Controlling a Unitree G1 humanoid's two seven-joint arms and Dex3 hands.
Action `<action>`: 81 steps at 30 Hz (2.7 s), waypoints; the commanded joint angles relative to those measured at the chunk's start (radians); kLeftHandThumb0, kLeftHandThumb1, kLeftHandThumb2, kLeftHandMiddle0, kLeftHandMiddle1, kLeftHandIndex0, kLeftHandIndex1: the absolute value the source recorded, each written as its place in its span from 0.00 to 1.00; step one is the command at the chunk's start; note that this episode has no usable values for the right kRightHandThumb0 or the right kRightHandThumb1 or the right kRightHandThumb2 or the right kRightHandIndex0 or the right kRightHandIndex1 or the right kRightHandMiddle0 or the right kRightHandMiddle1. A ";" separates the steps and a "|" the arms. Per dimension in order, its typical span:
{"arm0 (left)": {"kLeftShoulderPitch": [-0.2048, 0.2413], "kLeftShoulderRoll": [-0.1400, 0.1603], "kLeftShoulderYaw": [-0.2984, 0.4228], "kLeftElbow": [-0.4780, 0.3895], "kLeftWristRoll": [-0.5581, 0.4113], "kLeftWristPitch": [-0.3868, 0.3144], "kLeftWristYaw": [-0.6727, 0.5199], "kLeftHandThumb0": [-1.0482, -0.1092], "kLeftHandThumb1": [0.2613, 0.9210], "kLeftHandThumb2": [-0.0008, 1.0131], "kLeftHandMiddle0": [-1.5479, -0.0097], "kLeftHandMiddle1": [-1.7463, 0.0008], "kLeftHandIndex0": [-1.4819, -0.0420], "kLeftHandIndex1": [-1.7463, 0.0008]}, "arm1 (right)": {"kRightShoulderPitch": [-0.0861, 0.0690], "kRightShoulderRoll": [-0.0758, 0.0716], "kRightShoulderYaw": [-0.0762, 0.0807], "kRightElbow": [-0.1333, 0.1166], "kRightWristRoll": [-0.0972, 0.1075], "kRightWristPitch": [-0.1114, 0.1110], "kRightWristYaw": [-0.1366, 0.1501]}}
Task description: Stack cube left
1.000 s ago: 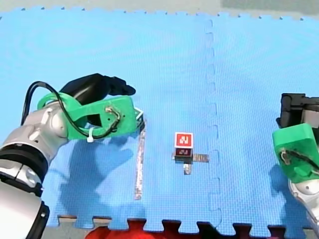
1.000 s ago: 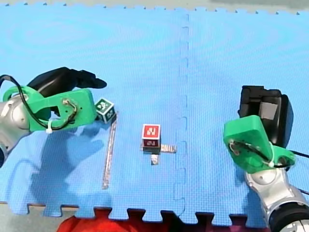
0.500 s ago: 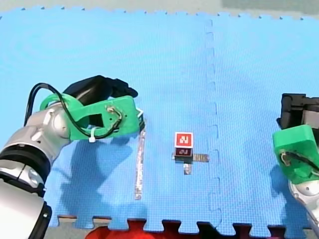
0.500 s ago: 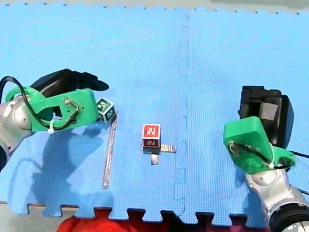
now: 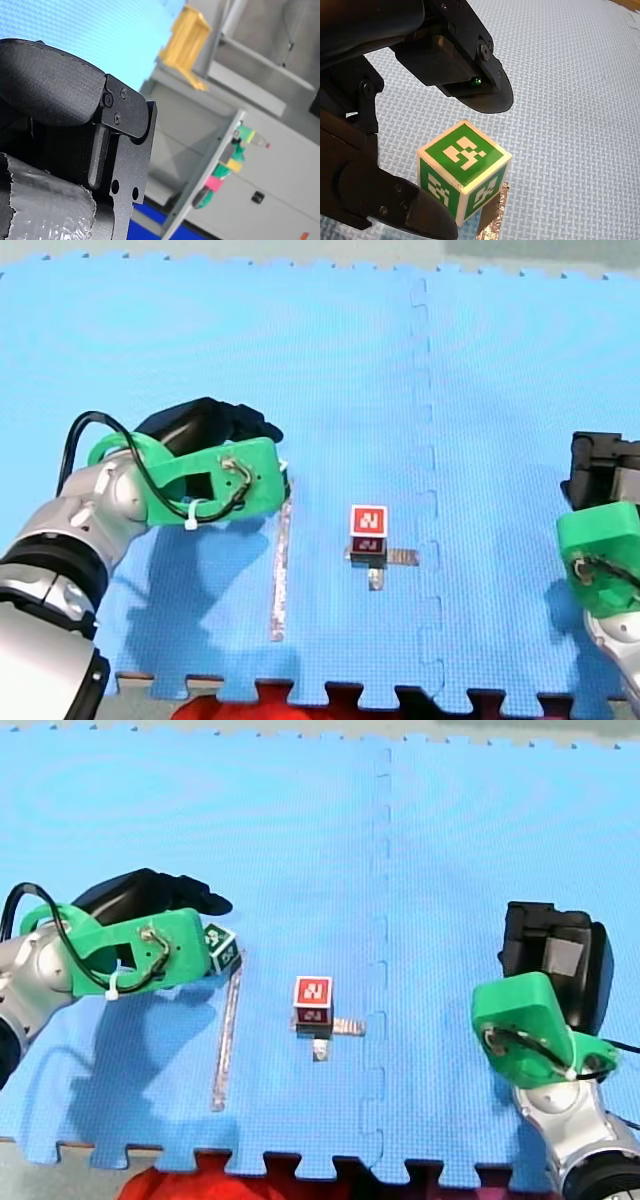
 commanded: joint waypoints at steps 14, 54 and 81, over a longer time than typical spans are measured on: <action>-0.005 0.009 -0.043 -0.004 0.040 -0.009 0.001 0.74 0.68 0.01 0.50 0.00 0.47 0.99 | 0.030 -0.017 -0.002 -0.060 -0.019 -0.025 -0.018; -0.006 0.014 -0.147 0.002 0.130 -0.054 0.219 0.67 0.81 0.01 0.43 0.00 0.14 0.95 | 0.040 -0.015 -0.024 -0.068 -0.014 -0.091 0.015; -0.001 0.037 -0.141 -0.041 0.120 -0.199 0.249 0.67 0.84 0.01 0.44 0.00 0.15 0.98 | 0.044 -0.011 -0.023 -0.048 -0.016 -0.106 0.012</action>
